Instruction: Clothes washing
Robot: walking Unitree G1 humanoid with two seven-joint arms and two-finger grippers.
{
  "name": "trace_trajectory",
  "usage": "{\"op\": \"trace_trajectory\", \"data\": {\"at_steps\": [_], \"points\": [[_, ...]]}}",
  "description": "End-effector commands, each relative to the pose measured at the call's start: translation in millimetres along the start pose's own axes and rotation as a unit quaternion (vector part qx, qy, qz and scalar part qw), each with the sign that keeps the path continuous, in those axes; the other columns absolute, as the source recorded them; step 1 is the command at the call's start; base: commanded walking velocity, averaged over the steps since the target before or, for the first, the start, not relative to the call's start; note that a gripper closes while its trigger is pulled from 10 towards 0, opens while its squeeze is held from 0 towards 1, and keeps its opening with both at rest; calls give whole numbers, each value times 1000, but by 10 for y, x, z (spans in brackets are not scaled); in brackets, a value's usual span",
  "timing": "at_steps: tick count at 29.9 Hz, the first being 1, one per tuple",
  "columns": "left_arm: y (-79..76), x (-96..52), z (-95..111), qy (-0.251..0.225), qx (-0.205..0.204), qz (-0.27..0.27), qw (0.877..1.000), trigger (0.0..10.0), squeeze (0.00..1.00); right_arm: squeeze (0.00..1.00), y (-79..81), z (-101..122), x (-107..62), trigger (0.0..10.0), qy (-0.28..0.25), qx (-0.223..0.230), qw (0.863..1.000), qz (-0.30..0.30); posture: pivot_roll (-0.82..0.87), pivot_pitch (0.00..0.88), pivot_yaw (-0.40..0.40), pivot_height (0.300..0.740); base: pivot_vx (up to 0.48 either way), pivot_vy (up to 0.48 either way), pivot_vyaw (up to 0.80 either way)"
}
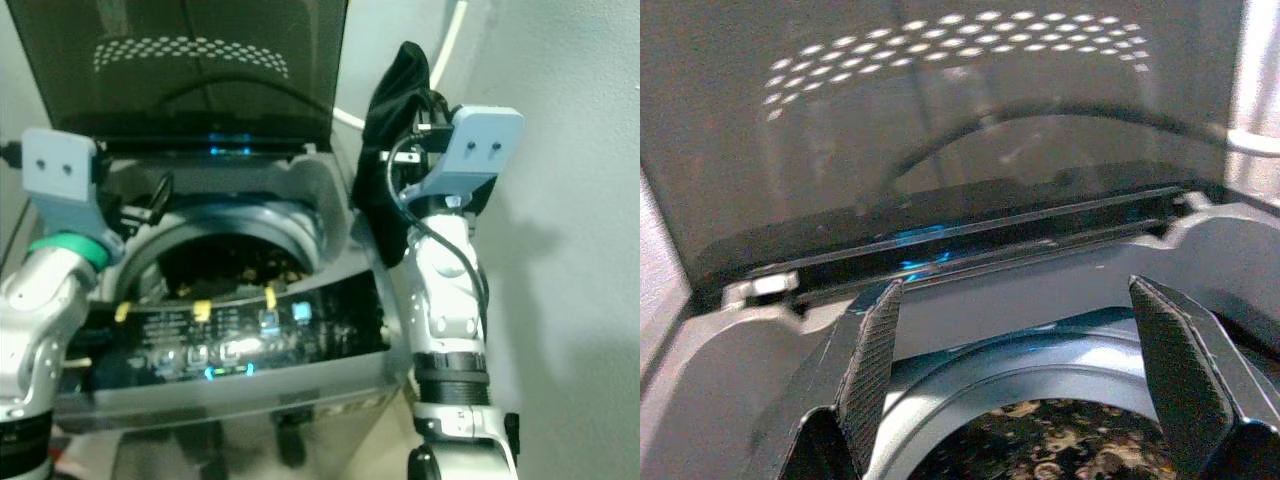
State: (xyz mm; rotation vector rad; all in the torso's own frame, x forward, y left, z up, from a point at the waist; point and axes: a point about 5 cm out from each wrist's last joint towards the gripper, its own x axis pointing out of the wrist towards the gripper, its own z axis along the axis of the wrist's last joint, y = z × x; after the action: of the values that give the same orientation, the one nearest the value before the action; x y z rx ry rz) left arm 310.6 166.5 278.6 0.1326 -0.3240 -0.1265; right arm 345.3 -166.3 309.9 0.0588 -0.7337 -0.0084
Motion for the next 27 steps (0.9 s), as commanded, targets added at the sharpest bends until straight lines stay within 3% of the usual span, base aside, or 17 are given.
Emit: {"op": "trace_trajectory", "data": {"at_steps": [1, 5, 6, 10, 12, 13, 14, 15, 16, 17, 18, 20, 21, 22, 24, 25, 27], "points": [[-28, -12, -1, -4, 6, -7, 1000, 10000, 0, 0, 32, 156, 45, 10000, -38, 1, 999, 9, 110, 23, 12, 731, 0, 0, 0], [-30, -12, 10, -7, 10, -6, 1000, 10000, 0, 0, 141, 148, 37, 10000, -36, 10, 998, 53, 113, 26, 11, 731, 0, 0, 0], [-28, -11, 45, -19, 17, -4, 1000, 10000, 0, 0, 293, 170, 20, 10000, -40, 26, 993, 110, 112, 28, 12, 731, 0, 0, 0], [-45, -17, 100, -37, 26, -12, 999, 10000, 0, 0, 512, 261, 32, 10000, -55, 54, 980, 183, 112, 34, 15, 731, 0, 0, 0], [-45, -17, 100, -37, 26, -12, 999, 10000, 0, 0, 512, 261, 32, 10000, -55, 54, 980, 183, 112, 34, 15, 731, 0, 0, 0], [-83, -28, 132, -47, 27, -31, 998, 10000, 0, 0, 688, 334, 67, 10000, -65, 73, 966, 239, 111, 37, 15, 731, 0, 0, 0], [-83, -28, 132, -47, 27, -31, 998, 10000, 0, 0, 688, 334, 67, 10000, -65, 73, 966, 239, 111, 37, 15, 731, 0, 0, 0], [-136, -39, 164, -55, 26, -63, 996, 10000, 0, 0, 867, 424, 109, 10000, -76, 108, 947, 293, 111, 40, 11, 731, 0, 0, 0], [-136, -39, 164, -55, 26, -63, 996, 10000, 0, 0, 867, 424, 109, 10000, -76, 108, 947, 293, 111, 40, 11, 731, 0, 0, 0], [-216, -53, 199, -58, 1, -119, 991, 10000, 0, 0, 1021, 564, 203, 10000, -94, 151, 928, 328, 115, 42, 4, 731, 0, 0, 0], [-216, -53, 199, -58, 1, -119, 991, 10000, 0, 0, 1021, 564, 203, 10000, -94, 151, 928, 328, 115, 42, 4, 731, 0, 0, 0], [-392, -151, 294, -64, -75, -249, 963, 10000, 0, 0, 1183, 837, 403, 10000, -125, 247, 893, 354, 114, 47, -2, 731, 0, 0, 0], [-392, -151, 294, -64, -75, -249, 963, 10000, 0, 0, 1183, 837, 403, 10000, -125, 247, 893, 354, 114, 47, -2, 731, 0, 0, 0], [-517, -242, 330, -66, -102, -328, 937, 10000, 0, 0, 1241, 971, 478, 10000, -134, 302, 869, 368, 117, 50, -8, 731, 0, 0, 0], [-517, -242, 330, -66, -102, -328, 937, 10000, 0, 0, 1241, 971, 478, 10000, -134, 302, 869, 368, 117, 50, -8, 731, 0, 0, 0], [-666, -310, 341, -66, -121, -398, 907, 10000, 0, 0, 1299, 1091, 532, 10000, -136, 365, 840, 377, 126, 56, -12, 731, 0, 0, 0], [-666, -310, 341, -66, -121, -398, 907, 10000, 0, 0, 1299, 1091, 532, 10000, -136, 365, 840, 377, 126, 56, -12, 731, 0, 0, 0]]}}
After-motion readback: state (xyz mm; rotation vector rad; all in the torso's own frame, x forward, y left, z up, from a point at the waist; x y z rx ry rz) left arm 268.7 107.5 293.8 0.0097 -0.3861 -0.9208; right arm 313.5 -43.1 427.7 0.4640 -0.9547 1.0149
